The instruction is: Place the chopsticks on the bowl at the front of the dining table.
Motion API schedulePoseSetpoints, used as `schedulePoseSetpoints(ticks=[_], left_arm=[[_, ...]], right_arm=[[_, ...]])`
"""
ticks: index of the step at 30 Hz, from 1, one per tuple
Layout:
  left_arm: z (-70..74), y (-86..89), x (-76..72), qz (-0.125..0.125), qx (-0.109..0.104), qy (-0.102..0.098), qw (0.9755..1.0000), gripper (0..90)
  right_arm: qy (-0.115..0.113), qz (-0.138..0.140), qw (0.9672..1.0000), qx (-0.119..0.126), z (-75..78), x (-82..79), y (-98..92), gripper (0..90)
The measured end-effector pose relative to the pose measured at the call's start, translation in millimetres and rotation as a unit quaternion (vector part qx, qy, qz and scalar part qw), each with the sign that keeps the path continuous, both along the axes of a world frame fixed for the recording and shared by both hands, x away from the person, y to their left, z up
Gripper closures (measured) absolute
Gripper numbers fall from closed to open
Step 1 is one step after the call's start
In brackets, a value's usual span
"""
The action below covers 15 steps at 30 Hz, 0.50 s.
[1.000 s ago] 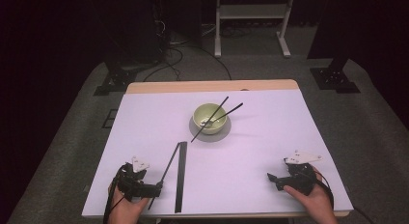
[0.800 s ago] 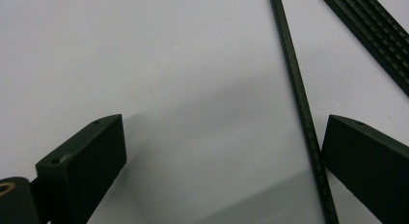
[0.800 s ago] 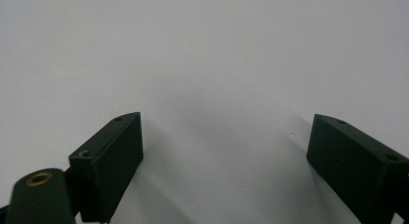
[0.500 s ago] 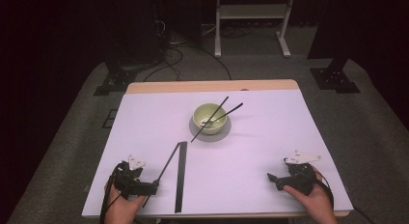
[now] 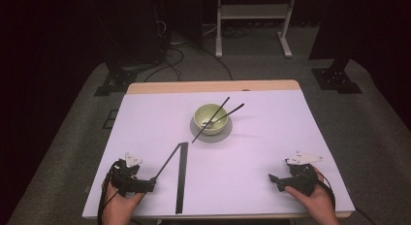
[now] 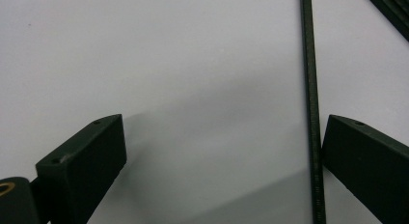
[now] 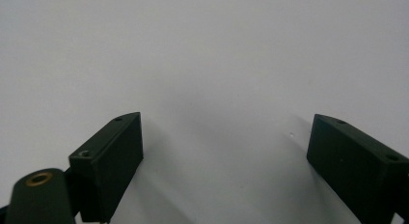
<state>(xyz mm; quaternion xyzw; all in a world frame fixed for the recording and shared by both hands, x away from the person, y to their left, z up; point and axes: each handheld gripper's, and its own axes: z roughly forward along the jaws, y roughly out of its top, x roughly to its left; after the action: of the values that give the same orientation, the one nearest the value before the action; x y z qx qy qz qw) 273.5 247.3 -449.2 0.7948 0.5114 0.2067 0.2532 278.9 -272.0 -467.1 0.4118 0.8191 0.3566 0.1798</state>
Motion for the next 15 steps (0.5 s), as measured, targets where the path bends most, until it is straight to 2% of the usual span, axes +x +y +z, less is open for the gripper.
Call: schedulePoseSetpoints(ticks=[15], left_arm=[[1.8, 17.3, 9.2, 0.016, 0.004, -0.004, 0.9999, 1.2]], right_arm=[[0.000, -0.001, 1.0000, 0.001, -0.1, 0.1, 0.1, 11.2]])
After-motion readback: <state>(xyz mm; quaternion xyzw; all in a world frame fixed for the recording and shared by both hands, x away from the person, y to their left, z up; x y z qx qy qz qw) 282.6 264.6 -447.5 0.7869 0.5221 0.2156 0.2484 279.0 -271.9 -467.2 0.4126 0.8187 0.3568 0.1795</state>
